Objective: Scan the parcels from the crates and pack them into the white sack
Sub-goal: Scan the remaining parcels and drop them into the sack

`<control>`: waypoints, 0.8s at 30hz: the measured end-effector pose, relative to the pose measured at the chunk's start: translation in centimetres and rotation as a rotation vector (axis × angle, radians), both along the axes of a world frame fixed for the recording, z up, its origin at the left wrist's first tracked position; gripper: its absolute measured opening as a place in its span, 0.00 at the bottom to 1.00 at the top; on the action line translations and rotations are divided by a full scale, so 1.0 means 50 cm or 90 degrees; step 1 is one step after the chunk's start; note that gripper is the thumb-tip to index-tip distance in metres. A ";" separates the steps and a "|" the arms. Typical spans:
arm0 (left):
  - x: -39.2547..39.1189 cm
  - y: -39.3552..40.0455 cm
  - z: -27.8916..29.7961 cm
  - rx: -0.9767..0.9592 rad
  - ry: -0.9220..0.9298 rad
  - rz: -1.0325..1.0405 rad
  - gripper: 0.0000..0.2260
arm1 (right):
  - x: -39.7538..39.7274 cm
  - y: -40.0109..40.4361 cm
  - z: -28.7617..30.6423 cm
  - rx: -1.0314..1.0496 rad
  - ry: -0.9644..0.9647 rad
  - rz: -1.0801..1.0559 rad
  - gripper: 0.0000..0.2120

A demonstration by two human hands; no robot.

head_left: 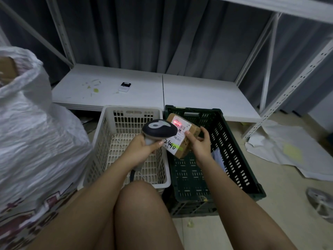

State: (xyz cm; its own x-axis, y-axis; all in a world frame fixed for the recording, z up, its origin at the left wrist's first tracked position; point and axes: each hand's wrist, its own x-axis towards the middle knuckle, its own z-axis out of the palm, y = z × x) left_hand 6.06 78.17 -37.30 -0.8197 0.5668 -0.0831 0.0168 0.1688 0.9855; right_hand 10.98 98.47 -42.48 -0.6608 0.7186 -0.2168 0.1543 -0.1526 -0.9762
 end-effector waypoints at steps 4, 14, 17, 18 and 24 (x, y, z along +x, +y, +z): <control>-0.001 -0.001 -0.001 -0.004 0.001 0.001 0.06 | -0.002 0.002 0.001 0.003 0.001 0.000 0.37; -0.012 -0.014 0.010 0.026 0.033 0.092 0.12 | -0.007 -0.019 0.062 0.041 0.047 0.020 0.36; -0.018 -0.039 0.051 0.062 0.075 0.207 0.14 | -0.021 -0.049 0.130 0.055 0.092 0.052 0.35; -0.019 -0.053 0.071 0.068 0.091 0.244 0.15 | -0.027 -0.063 0.156 0.058 0.110 0.065 0.34; -0.015 -0.184 0.199 0.107 0.155 0.386 0.19 | -0.058 -0.198 0.314 0.080 0.218 0.127 0.31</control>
State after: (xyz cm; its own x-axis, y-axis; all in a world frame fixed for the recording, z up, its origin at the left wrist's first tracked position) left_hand 5.31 68.98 -27.33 -0.9809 -0.0112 0.1940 0.1929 0.0628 0.9792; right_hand 8.05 88.59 -26.80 -0.8088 0.5754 0.1217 -0.1687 -0.0288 -0.9852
